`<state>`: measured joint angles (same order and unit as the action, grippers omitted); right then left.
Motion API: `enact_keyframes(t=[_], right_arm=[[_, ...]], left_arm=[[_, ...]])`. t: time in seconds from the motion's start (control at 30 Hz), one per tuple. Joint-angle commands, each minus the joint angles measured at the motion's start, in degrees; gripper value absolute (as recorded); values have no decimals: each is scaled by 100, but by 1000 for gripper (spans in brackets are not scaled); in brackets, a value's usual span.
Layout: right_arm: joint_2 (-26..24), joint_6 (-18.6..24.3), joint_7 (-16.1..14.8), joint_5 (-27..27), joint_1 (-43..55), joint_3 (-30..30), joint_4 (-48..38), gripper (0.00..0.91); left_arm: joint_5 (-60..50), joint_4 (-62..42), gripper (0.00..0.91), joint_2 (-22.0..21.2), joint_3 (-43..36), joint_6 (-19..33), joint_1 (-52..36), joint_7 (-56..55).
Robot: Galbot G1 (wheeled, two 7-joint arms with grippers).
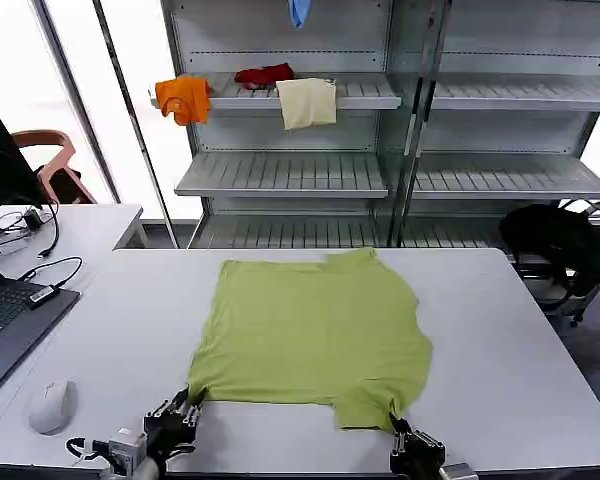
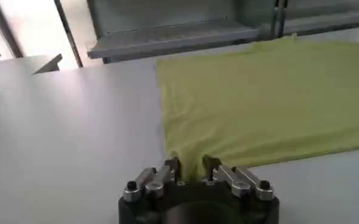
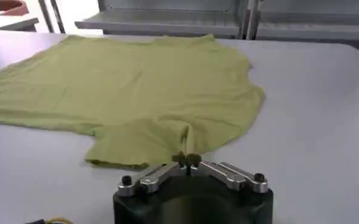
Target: Fold and organize the clothes.
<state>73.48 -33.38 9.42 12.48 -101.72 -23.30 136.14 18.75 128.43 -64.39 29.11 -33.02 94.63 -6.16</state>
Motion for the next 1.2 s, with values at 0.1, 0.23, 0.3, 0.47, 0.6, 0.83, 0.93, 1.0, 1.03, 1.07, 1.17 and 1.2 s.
enact_keyframes(t=[0.1, 0.23, 0.3, 0.47, 0.6, 0.83, 0.93, 1.0, 1.03, 1.07, 1.17, 1.2], right_arm=[[12, 15, 9, 66, 20, -48, 54, 0], [-15, 16, -4, 215, -11, -178, 189, 0], [-13, 17, -9, 250, 11, -218, 244, 0], [57, 12, -9, 364, 367, -325, 285, 0], [160, 7, -23, 359, 922, -253, 4, 0], [375, -2, -38, 349, 1965, -100, -515, 0], [423, -3, -37, 347, 2264, -89, -718, 0], [452, -4, -51, 364, 2434, -126, -834, 0], [466, -4, -63, 387, 2564, -147, -934, 0], [467, -3, -85, 391, 2674, -154, -1042, 0], [473, -3, -95, 396, 2955, -155, -1329, 0], [471, -3, -95, 395, 2986, -155, -1380, 0]], left_arm=[[-14, 114, 0, -4, -29, 3, 14, 17], [60, 331, 0, -21, 23, 4, 42, 25], [145, 368, 0, -36, 56, 28, 21, 27], [332, 441, 0, -71, 160, 67, -222, 31], [537, 401, 0, -104, 193, -5, -537, 7], [461, -35, 0, -265, -205, -7, -1173, -103], [413, -210, 0, -372, -358, -6, -1455, -191], [335, -353, 0, -413, -459, -4, -1668, -282], [323, -405, 0, -428, -497, -5, -1791, -346], [320, -516, 0, -437, -534, -4, -1913, -398], [251, -731, 0, -462, -593, -3, -2104, -487], [251, -770, 0, -471, -593, -3, -2141, -513]])
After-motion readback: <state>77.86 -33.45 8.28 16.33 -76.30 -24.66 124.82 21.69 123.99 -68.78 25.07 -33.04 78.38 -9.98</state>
